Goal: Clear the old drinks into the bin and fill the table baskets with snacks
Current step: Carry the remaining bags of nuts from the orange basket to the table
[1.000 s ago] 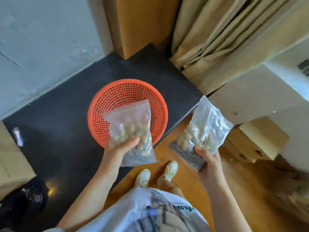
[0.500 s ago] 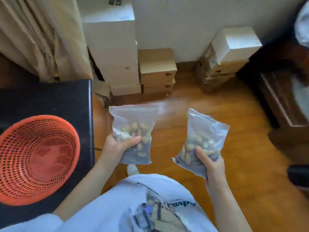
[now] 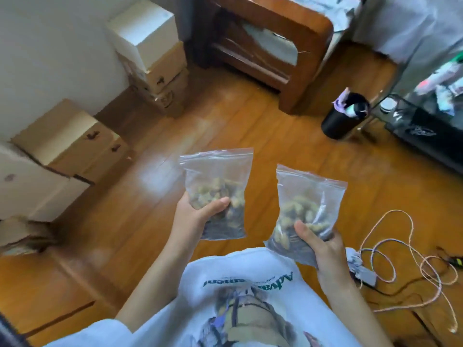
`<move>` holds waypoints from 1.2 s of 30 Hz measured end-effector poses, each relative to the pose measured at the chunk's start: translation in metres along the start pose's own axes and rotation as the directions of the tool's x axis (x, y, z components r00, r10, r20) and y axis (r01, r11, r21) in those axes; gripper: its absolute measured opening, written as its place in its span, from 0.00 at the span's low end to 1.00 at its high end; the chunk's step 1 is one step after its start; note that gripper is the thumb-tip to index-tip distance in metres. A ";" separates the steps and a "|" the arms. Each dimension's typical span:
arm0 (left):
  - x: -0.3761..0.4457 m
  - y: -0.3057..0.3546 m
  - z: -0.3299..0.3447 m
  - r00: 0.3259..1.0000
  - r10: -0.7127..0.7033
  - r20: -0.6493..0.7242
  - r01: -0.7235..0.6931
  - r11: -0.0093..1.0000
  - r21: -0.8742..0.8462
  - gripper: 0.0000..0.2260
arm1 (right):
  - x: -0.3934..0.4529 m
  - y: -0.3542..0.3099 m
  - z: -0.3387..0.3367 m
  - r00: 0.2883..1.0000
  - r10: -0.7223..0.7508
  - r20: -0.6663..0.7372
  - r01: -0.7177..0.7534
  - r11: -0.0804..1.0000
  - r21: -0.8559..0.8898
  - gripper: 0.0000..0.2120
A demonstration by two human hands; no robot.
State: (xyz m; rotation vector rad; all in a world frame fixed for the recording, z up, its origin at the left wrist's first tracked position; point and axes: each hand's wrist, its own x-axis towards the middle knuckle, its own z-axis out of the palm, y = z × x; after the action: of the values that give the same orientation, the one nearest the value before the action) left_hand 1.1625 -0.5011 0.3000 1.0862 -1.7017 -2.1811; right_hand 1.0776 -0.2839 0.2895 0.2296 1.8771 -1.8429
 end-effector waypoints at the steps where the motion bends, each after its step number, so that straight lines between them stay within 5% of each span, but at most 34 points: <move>1: 0.005 0.000 0.019 0.999 -0.019 0.042 0.018 1.000 0.023 0.23 | 0.004 -0.002 -0.017 0.999 -0.004 -0.049 0.005 1.000 0.023 0.23; 16: 0.117 0.014 0.239 0.896 -0.197 0.398 0.059 0.941 0.335 0.18 | 0.071 -0.019 -0.163 0.826 0.120 -0.550 0.099 0.931 0.352 0.18; 28: 0.240 0.080 0.455 0.752 -0.196 0.630 -0.037 0.941 0.337 0.17 | 0.213 -0.130 -0.256 0.684 0.118 -0.720 0.239 0.896 0.375 0.21; 36: 0.267 0.077 0.561 0.632 -0.299 0.715 -0.059 0.901 0.429 0.21 | 0.250 -0.140 -0.319 0.570 0.214 -0.793 0.282 0.856 0.433 0.15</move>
State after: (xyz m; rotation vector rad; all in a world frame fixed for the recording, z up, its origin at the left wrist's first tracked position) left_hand 0.5947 -0.2377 0.2993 0.2614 -2.6082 -2.6664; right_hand 0.7255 -0.0381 0.2882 1.5159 1.7962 -2.5036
